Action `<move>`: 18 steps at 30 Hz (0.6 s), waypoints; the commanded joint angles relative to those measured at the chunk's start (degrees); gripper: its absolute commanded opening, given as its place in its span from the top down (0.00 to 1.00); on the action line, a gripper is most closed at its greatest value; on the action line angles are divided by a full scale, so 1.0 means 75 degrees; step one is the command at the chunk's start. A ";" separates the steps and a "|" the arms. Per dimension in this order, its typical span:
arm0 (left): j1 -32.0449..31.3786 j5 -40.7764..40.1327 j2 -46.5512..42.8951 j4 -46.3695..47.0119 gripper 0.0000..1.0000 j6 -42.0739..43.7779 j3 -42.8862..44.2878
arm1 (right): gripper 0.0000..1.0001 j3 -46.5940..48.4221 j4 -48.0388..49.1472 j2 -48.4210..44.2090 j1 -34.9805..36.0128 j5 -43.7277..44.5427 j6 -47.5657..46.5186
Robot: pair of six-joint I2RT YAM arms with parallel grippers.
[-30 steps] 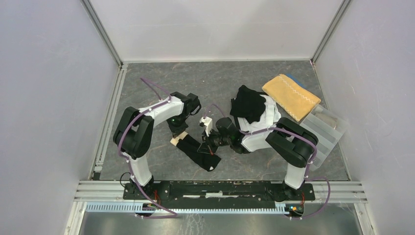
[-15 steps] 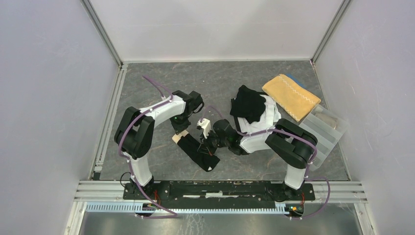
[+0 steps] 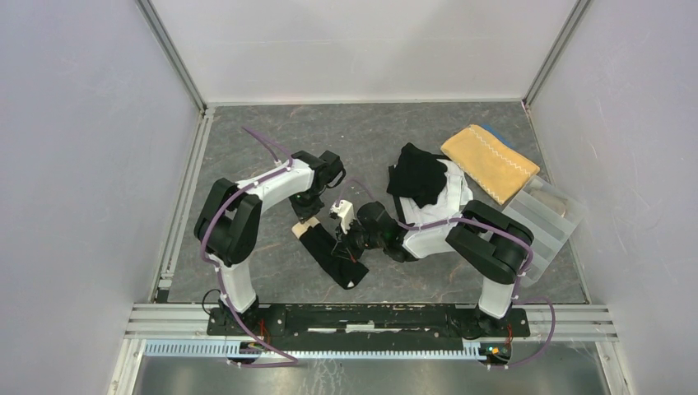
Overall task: Roll the underwear
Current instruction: Fold the underwear at the center of the board.
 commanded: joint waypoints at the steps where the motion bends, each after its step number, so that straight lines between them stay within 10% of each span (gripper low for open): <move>1: -0.0023 -0.0258 -0.0036 0.0488 0.98 0.0062 0.0332 | 1.00 -0.0244 -0.1314 0.0421 0.0166 0.0160 -0.0169; 18: -0.0198 0.0399 0.0069 0.1236 0.98 0.0248 0.0289 | 1.00 -0.0197 -0.1360 0.0506 0.0230 0.0167 -0.0180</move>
